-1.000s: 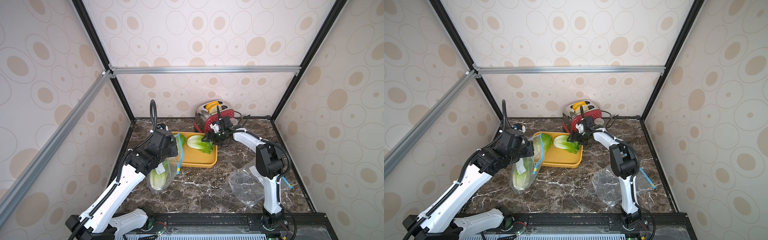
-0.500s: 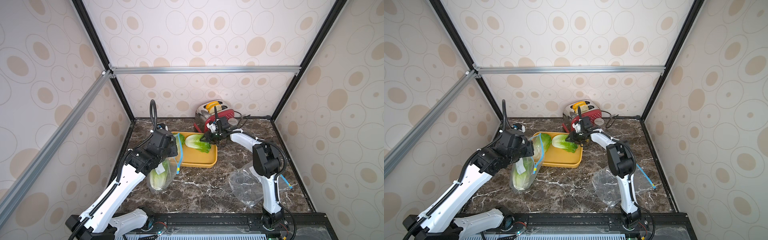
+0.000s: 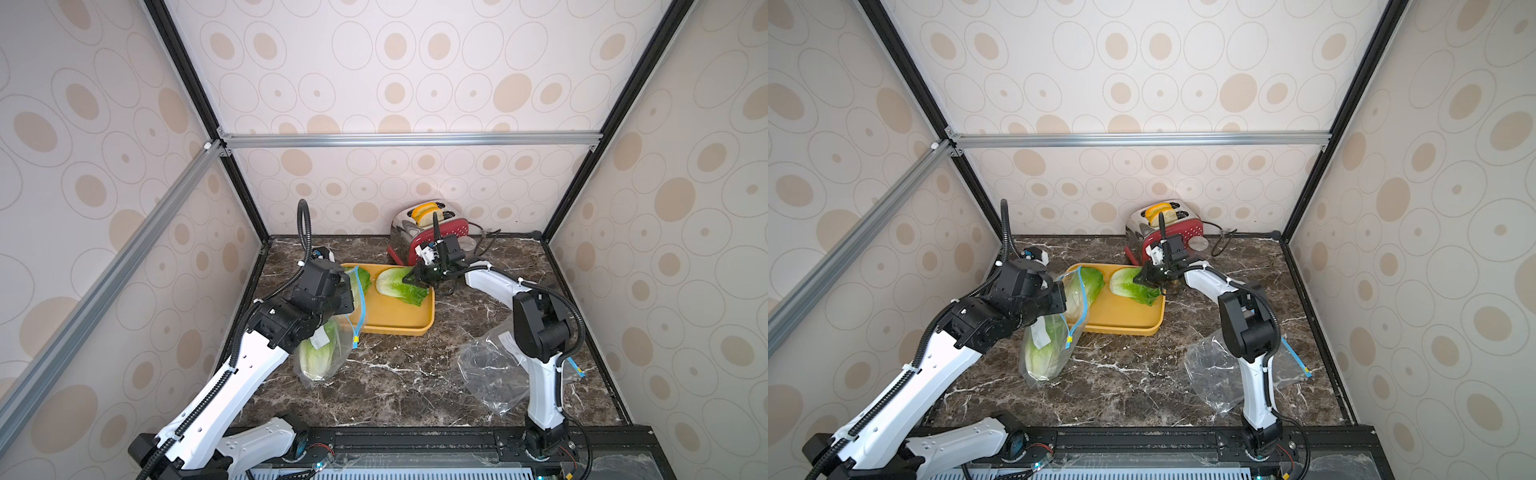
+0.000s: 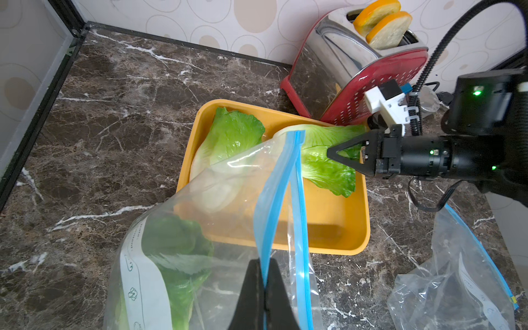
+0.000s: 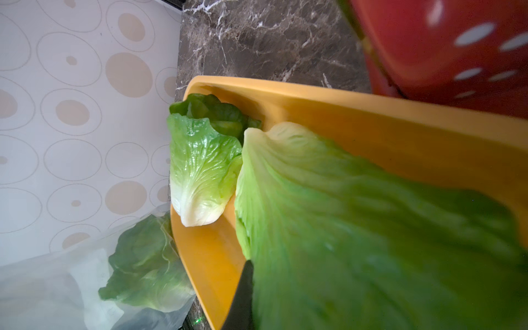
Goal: Put the chinese cabbages into a zipper bag and zip it
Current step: Pick up the Chinese cabbage from the basket, then place the Chinese cabbage in the zipper food storage bag.
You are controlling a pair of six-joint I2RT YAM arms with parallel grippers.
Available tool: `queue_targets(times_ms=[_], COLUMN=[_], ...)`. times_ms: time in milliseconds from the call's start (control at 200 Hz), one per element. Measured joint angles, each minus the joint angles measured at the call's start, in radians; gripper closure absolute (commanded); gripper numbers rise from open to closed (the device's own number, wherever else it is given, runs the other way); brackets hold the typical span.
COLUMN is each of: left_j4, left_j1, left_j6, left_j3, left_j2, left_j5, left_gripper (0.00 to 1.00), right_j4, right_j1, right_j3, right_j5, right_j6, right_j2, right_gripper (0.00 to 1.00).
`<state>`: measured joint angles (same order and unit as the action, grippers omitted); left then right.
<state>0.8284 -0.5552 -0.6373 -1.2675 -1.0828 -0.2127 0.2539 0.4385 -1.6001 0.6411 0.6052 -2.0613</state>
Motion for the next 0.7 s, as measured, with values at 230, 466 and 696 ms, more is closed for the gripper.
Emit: queue_targets(times_ms=[230,466,696], left_j4=[0.051,0.087,0.077], left_j1=[0.000,0.000,-0.007], left_j6=[0.025,0.052,0.052], left_j3=[-0.018,-0.050,-0.052], left_j2=[0.019,0.028,0.003], left_j5=[0.000,0.049,0.148], left_gripper=[1.00,1.00,1.00], right_j4=[0.028,0.142,0.339], right_j1=[0.000,-0.008,-0.013], right_j3=[0.028,0.082,0.105], right_j5=[0.006,-0.002,-0.020], right_j6=[0.005,-0.042,-0.129], right_j2=[0.156,0.373,0.571], right_gripper=[0.95,0.94,0.94])
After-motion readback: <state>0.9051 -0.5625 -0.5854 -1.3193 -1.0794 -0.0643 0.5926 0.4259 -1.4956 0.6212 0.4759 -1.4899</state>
